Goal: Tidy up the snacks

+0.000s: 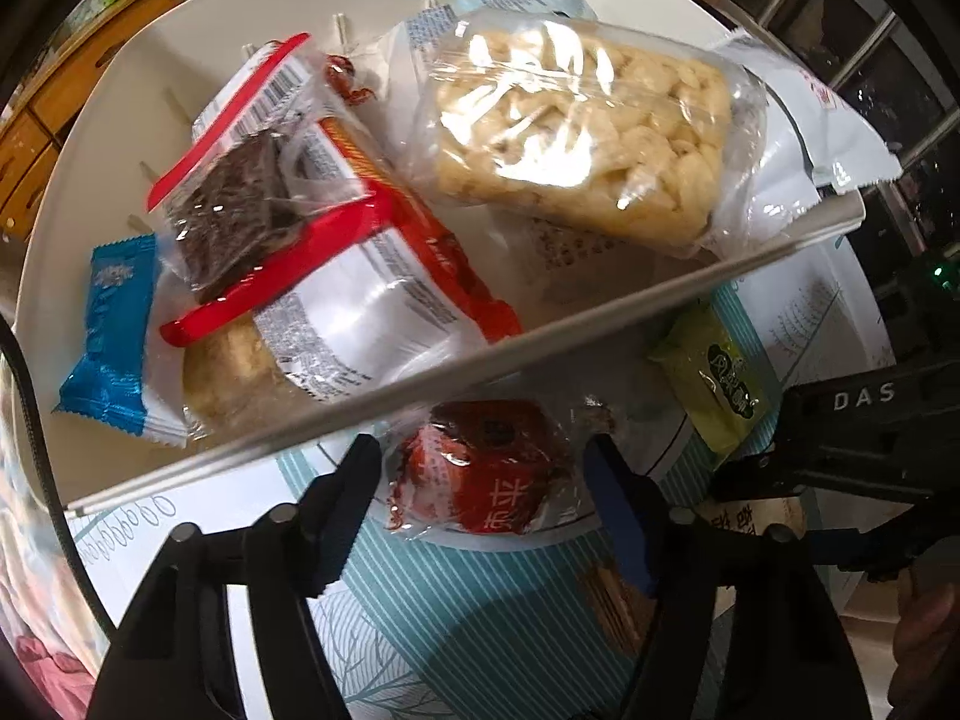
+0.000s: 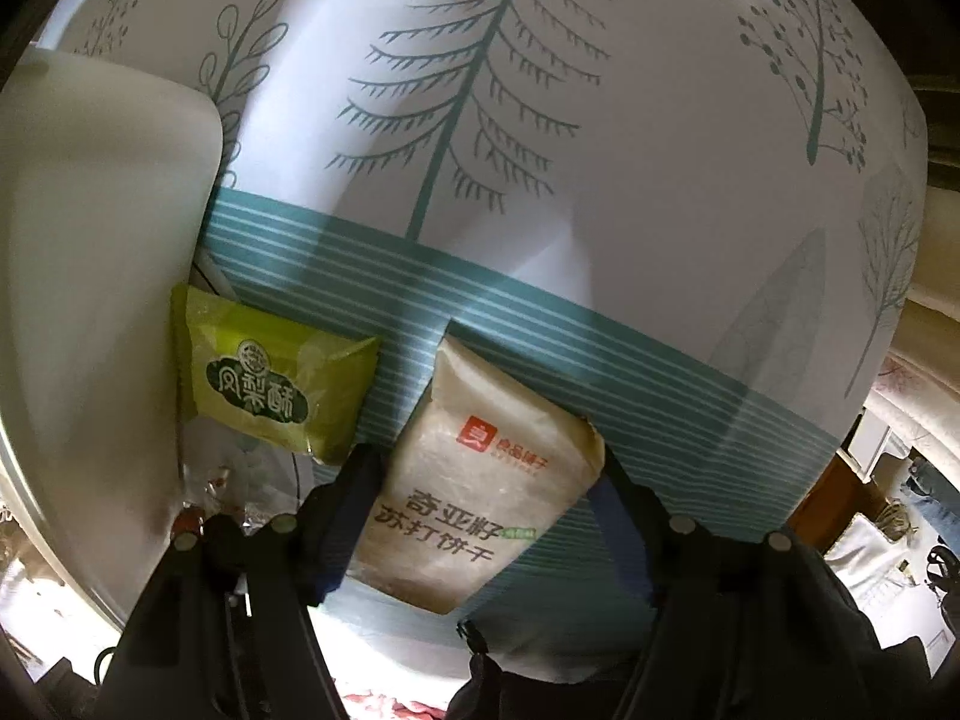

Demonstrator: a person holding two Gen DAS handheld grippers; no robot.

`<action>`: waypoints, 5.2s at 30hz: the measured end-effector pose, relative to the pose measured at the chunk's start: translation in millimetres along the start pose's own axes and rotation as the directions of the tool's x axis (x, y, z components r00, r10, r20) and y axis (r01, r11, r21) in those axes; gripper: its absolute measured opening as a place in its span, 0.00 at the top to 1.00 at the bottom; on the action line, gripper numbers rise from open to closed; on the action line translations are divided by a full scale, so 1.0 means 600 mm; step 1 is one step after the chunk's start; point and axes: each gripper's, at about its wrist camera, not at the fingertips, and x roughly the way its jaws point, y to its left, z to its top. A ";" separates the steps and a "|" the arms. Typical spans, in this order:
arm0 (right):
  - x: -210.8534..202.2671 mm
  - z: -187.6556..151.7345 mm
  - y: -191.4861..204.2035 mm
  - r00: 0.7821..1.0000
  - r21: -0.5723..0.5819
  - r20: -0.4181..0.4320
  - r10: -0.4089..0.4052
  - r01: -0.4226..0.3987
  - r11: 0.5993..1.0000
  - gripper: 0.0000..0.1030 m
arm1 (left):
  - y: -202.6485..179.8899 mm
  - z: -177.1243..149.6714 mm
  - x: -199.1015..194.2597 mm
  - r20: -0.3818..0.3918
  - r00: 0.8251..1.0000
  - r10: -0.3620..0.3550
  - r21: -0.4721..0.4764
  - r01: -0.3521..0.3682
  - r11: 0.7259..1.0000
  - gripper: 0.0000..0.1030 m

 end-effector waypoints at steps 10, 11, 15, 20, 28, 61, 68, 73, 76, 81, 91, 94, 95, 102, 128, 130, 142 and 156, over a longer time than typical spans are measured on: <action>0.019 -0.023 -0.040 0.996 0.033 -0.058 0.071 -0.070 0.997 0.38 | 0.016 -0.016 -0.002 -0.024 0.999 -0.023 -0.018 0.022 1.000 0.41; 0.023 -0.027 -0.043 0.994 0.040 -0.073 0.081 -0.078 0.996 0.39 | 0.020 -0.021 -0.002 -0.028 0.999 -0.020 -0.021 0.019 1.000 0.41; 0.050 -0.056 -0.056 0.986 0.055 -0.138 0.097 -0.090 0.994 0.39 | 0.041 -0.047 -0.014 -0.039 0.999 -0.018 -0.024 0.017 1.000 0.41; 0.063 -0.092 -0.055 0.980 0.022 -0.162 0.115 -0.113 0.993 0.42 | 0.056 -0.093 -0.030 -0.056 0.998 0.000 -0.036 -0.002 0.999 0.41; 0.063 -0.143 -0.021 0.983 -0.073 -0.130 0.127 -0.137 0.988 0.43 | 0.096 -0.170 -0.078 -0.051 0.999 0.011 -0.096 -0.016 0.995 0.41; -0.205 -0.214 0.113 0.893 -0.493 0.133 0.430 -0.316 0.810 0.43 | 0.196 -0.056 -0.380 0.234 0.972 0.002 -0.275 0.064 0.959 0.41; -0.223 -0.155 0.142 0.912 -0.509 0.161 0.377 -0.251 0.823 0.43 | 0.188 0.026 -0.351 0.235 0.972 -0.012 -0.284 0.080 0.955 0.40; -0.220 -0.120 0.162 0.915 -0.518 0.184 0.360 -0.221 0.826 0.43 | 0.179 0.072 -0.315 0.227 0.974 -0.016 -0.290 0.083 0.953 0.40; -0.216 -0.103 0.166 0.918 -0.522 0.180 0.353 -0.215 0.825 0.43 | 0.173 0.093 -0.294 0.220 0.975 -0.026 -0.288 0.091 0.953 0.41; -0.205 -0.085 0.168 0.923 -0.517 0.151 0.353 -0.231 0.824 0.42 | 0.163 0.111 -0.272 0.209 0.977 -0.030 -0.284 0.090 0.955 0.41; -0.215 -0.105 0.145 0.910 -0.515 0.134 0.392 -0.274 0.812 0.25 | 0.174 0.091 -0.286 0.203 0.979 -0.027 -0.330 0.094 0.939 0.22; -0.224 -0.123 0.130 0.902 -0.514 0.129 0.412 -0.295 0.806 0.21 | 0.178 0.073 -0.303 0.196 0.981 -0.010 -0.341 0.078 0.937 0.21; -0.228 -0.131 0.124 0.898 -0.515 0.129 0.420 -0.301 0.802 0.21 | 0.179 0.065 -0.311 0.196 0.981 -0.007 -0.344 0.075 0.936 0.21; -0.248 -0.188 0.078 0.874 -0.527 0.127 0.469 -0.342 0.778 0.18 | 0.175 -0.010 -0.376 0.217 0.976 0.002 -0.365 0.080 0.927 0.17; -0.191 -0.284 -0.164 0.831 -0.533 0.274 0.484 -0.288 0.796 0.16 | 0.093 -0.276 -0.433 0.203 0.979 -0.035 -0.298 0.096 0.950 0.17; -0.191 -0.282 -0.168 0.827 -0.566 0.296 0.478 -0.252 0.785 0.16 | 0.083 -0.279 -0.427 0.197 0.980 -0.036 -0.297 0.095 0.950 0.17; -0.186 -0.222 -0.142 0.809 -0.744 0.375 0.452 -0.027 0.667 0.16 | 0.030 -0.256 -0.368 0.143 0.990 0.016 -0.297 0.027 0.954 0.17; -0.150 -0.125 -0.071 0.792 -0.904 0.367 0.488 0.179 0.389 0.21 | -0.039 -0.199 -0.216 0.110 0.993 0.038 -0.306 -0.002 0.952 0.17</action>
